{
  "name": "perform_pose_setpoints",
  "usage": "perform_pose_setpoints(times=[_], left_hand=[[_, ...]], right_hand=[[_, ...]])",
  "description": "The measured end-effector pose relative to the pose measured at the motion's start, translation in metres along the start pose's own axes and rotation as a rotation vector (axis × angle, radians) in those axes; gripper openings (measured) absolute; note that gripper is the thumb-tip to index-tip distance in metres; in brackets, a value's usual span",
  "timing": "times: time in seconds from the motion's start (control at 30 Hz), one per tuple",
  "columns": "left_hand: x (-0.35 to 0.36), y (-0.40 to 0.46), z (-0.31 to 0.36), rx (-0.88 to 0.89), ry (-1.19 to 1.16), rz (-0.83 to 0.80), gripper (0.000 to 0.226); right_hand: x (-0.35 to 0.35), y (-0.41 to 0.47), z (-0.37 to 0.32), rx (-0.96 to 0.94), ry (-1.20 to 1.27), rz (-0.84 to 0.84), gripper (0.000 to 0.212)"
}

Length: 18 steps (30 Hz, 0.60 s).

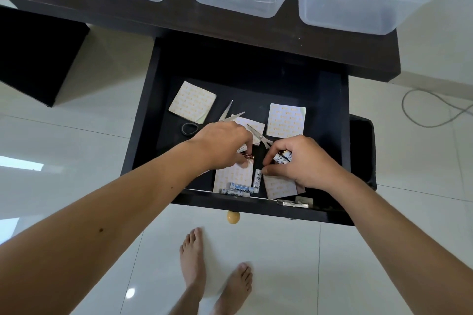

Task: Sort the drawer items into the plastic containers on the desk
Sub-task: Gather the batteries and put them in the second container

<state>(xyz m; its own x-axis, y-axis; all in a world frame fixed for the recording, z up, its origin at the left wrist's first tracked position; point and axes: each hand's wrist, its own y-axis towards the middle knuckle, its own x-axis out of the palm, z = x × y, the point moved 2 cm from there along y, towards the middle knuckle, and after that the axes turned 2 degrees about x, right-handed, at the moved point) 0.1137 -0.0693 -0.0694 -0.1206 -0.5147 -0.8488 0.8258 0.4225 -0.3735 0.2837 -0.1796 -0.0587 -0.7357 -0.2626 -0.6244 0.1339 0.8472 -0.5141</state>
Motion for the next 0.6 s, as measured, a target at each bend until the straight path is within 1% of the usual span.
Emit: perform_pose_setpoints(times=[0.07, 0.17, 0.3, 0.4, 0.5, 0.6], left_hand=[[-0.001, -0.003, -0.004, 0.007, -0.075, 0.016, 0.025], [-0.003, -0.012, -0.012, 0.019, -0.279, 0.035, 0.020], [-0.007, -0.026, -0.023, 0.015, -0.460, 0.093, 0.019], [-0.008, -0.039, -0.032, -0.033, -0.604, 0.126, 0.020], [-0.008, -0.048, -0.036, -0.013, -0.697, 0.091, 0.021], [-0.008, -0.054, -0.034, 0.078, -0.661, 0.007, 0.024]], right_hand=[[0.003, 0.001, 0.000, 0.018, 0.008, -0.016, 0.018], [0.007, 0.003, 0.000, 0.026, 0.021, -0.045, 0.026], [0.009, 0.004, -0.002, -0.042, -0.027, -0.049, 0.029], [0.013, 0.007, -0.004, -0.132, -0.153, -0.059, 0.032], [0.014, 0.007, -0.004, -0.177, -0.242, -0.071, 0.036], [0.014, 0.007, -0.005, -0.226, -0.311, -0.074, 0.034]])
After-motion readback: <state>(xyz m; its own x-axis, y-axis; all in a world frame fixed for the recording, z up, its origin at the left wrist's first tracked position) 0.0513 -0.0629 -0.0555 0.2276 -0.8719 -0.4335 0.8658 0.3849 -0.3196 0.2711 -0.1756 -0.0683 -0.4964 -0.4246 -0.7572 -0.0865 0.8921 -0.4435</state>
